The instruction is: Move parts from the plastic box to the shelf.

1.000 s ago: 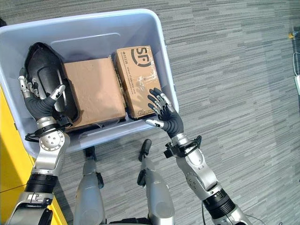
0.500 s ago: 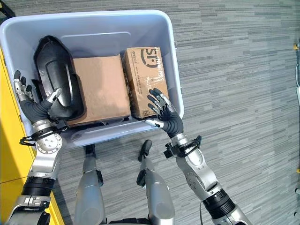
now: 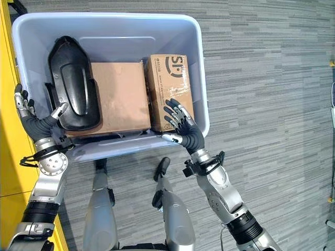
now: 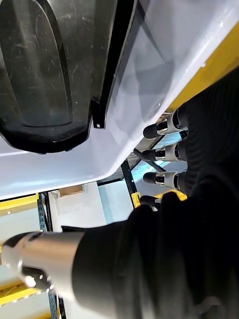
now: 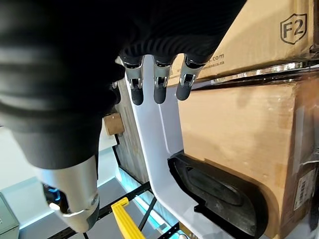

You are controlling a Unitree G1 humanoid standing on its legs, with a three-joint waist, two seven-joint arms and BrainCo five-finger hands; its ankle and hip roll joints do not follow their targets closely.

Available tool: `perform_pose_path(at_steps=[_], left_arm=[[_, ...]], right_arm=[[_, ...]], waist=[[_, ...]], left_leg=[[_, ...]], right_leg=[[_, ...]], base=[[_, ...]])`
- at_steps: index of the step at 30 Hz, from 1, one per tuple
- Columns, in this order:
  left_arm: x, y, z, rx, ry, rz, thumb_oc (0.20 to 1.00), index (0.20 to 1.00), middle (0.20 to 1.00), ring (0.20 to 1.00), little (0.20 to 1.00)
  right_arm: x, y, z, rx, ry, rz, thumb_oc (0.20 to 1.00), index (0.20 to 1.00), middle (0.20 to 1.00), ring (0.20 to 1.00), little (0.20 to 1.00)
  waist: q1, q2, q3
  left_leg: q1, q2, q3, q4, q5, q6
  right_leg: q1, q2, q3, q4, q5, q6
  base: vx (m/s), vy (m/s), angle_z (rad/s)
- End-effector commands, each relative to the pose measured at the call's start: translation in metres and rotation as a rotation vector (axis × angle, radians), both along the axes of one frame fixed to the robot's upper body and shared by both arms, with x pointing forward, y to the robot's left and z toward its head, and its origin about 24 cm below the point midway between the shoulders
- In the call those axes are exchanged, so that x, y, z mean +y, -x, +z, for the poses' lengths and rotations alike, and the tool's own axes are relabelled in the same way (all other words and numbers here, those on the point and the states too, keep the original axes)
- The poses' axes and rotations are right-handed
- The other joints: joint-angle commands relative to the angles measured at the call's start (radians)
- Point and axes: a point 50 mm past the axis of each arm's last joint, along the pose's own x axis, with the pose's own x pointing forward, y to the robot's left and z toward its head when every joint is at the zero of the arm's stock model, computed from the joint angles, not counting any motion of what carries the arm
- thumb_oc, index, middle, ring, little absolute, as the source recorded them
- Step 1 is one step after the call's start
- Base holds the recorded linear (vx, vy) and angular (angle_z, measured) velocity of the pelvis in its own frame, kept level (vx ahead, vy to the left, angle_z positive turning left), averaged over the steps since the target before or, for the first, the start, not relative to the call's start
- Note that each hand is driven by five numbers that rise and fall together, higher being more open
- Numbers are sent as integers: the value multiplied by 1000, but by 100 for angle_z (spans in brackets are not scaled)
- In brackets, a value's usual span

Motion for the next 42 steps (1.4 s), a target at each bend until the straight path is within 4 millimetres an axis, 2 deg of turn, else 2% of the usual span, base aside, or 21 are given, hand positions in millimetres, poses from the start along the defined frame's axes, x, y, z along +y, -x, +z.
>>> perform_pose_path(at_steps=[1, 7, 19, 26, 30, 33, 36, 38, 41, 42], left_arm=[[15, 3, 21, -84, -72, 23, 1000, 1000, 1000, 1000, 1000], [16, -7, 9, -28, 7, -11, 1000, 1000, 1000, 1000, 1000], [19, -12, 1, 6, 68, -15, 1000, 1000, 1000, 1000, 1000], [39, -21, -3, 5, 218, 40, 1000, 1000, 1000, 1000, 1000], [48, -24, 1, -15, 279, 51, 1000, 1000, 1000, 1000, 1000], [62, -29, 13, -48, 319, 72, 1000, 1000, 1000, 1000, 1000], [67, -31, 21, -59, 321, 77, 1000, 1000, 1000, 1000, 1000], [73, -34, 33, -57, 273, 91, 1000, 1000, 1000, 1000, 1000], [76, -34, 36, -45, 245, 103, 1000, 1000, 1000, 1000, 1000], [77, -35, 37, -40, 237, 101, 555, 555, 555, 555, 555]], right_arm=[[0, 9, 23, -113, -92, 21, 1000, 1000, 1000, 1000, 1000], [-1, 8, 22, -106, -91, 6, 1000, 1000, 1000, 1000, 1000], [0, 9, 21, -102, -91, 7, 1000, 1000, 1000, 1000, 1000], [5, 7, 21, -91, -103, 21, 1000, 1000, 1000, 1000, 1000], [7, 8, 20, -83, -107, 31, 1000, 1000, 1000, 1000, 1000], [10, 8, 18, -69, -111, 48, 1000, 1000, 1000, 1000, 1000], [12, 8, 17, -61, -111, 54, 1000, 1000, 1000, 1000, 1000], [13, 9, 16, -57, -108, 65, 1000, 1000, 1000, 1000, 1000], [14, 10, 15, -55, -106, 74, 1000, 1000, 1000, 1000, 1000], [13, 10, 13, -51, -100, 75, 1000, 1000, 1000, 1000, 1000]], waist=[[3, -51, 1], [-6, -63, 15], [-13, -84, 28], [-19, -110, 32], [-25, -120, 33], [-30, -131, 36], [-33, -135, 37], [-39, -141, 35], [-43, -143, 30], [-46, -142, 27]], left_leg=[[69, 41, 32, -2, -78, -28], [52, 44, 28, -2, -73, -27], [30, 47, 23, 0, -71, -24], [12, 47, 15, 3, -69, -22], [1, 47, 10, 5, -68, -21], [-9, 46, 5, 8, -67, -20], [-14, 48, 2, 8, -67, -19], [-19, 49, -2, 17, -72, -17], [-22, 49, -2, 24, -76, -17], [-23, 47, -3, 25, -77, -17]], right_leg=[[15, -88, 9, 6, 26, 104], [2, -83, 10, 6, 28, 104], [-19, -79, 14, 7, 32, 105], [-29, -72, 13, 6, 37, 107], [-34, -70, 11, 7, 38, 108], [-38, -68, 10, 7, 39, 109], [-39, -68, 10, 7, 41, 111], [-42, -63, 13, 7, 43, 113], [-41, -63, 15, 7, 43, 114], [-40, -63, 14, 7, 43, 113]], base=[[-8, 9, 7], [-2, 4, 4], [0, 0, 0], [0, 0, 0], [6, 7, 5], [6, 13, 13], [2, 6, 3], [0, 0, 0], [2, 5, -1], [0, 0, 0]])
